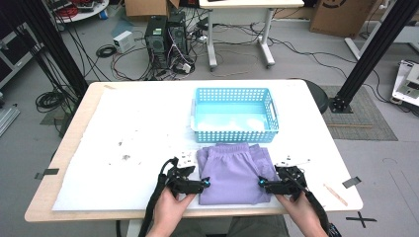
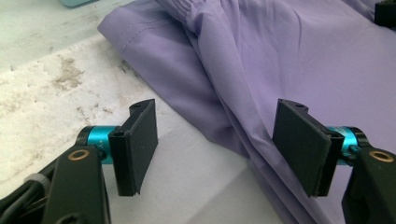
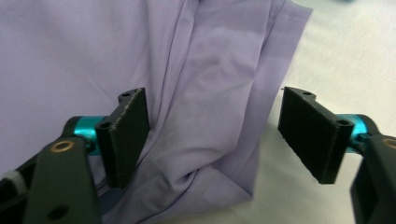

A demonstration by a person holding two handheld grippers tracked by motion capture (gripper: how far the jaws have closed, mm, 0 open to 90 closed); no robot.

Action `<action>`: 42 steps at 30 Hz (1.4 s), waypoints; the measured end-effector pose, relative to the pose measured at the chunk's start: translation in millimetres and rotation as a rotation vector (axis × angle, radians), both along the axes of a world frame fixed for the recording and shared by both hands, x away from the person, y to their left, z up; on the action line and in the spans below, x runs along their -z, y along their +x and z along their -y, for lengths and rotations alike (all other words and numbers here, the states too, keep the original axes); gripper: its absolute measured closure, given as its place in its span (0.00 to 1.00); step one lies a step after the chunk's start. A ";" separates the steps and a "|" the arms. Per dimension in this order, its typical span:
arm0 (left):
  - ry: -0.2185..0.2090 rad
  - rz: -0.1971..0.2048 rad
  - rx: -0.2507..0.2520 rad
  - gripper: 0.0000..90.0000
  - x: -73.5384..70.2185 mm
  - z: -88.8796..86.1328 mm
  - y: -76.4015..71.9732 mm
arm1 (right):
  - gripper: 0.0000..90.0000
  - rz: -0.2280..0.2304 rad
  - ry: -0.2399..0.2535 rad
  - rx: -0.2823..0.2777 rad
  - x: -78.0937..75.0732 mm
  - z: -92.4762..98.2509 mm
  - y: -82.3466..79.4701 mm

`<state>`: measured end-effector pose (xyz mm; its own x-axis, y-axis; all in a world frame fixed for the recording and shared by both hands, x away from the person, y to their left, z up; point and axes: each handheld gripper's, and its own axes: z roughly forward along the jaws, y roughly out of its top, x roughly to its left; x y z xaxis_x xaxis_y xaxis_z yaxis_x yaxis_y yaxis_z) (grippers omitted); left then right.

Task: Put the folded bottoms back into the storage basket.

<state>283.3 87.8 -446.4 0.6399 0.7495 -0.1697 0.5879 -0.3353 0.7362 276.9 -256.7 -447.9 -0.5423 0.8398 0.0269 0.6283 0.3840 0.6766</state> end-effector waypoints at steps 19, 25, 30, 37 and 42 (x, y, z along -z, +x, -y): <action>-0.007 0.014 -0.030 0.59 1.3 25.8 -2.0 | 0.61 0.007 0.033 -0.048 -0.9 -14.3 -4.5; -0.008 0.022 -0.007 0.75 1.9 28.5 1.2 | 0.79 0.011 0.036 -0.081 -1.1 -18.9 -4.5; -0.030 0.008 0.030 0.90 2.1 31.7 4.4 | 0.91 0.007 0.039 -0.116 -1.4 -22.4 -4.0; -0.070 0.003 0.068 0.94 -2.9 25.5 8.1 | 0.96 0.020 0.080 -0.161 -6.6 -18.5 -2.7; -0.099 0.040 0.087 0.95 -16.9 21.3 3.2 | 0.96 0.099 0.112 -0.185 -20.4 -15.1 -9.6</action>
<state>286.6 66.4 -429.5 0.7095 0.6717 -0.2130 0.5293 -0.3085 0.7903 267.3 -241.6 -427.5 -0.6913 0.7205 0.0535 0.4827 0.4054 0.7763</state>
